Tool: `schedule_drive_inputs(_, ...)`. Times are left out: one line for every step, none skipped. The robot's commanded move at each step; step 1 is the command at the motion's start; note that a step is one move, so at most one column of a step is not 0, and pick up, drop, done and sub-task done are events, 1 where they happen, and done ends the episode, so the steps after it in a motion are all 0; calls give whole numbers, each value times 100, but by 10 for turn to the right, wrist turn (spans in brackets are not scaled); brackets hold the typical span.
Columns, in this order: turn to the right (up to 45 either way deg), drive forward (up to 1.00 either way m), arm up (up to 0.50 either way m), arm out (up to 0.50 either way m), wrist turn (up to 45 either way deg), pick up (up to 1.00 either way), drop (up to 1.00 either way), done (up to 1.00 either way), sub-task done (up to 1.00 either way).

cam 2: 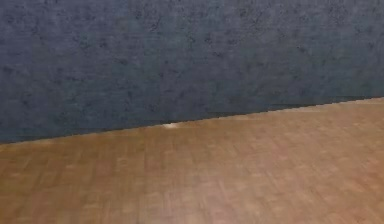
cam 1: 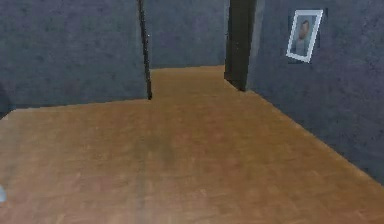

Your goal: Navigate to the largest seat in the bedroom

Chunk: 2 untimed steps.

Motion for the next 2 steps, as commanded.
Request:
schedule_drive_inputs(0,100,0,0,0,0,0,0,0)
schedule_drive_inputs(0,100,0,0,0,0,0,0,0)
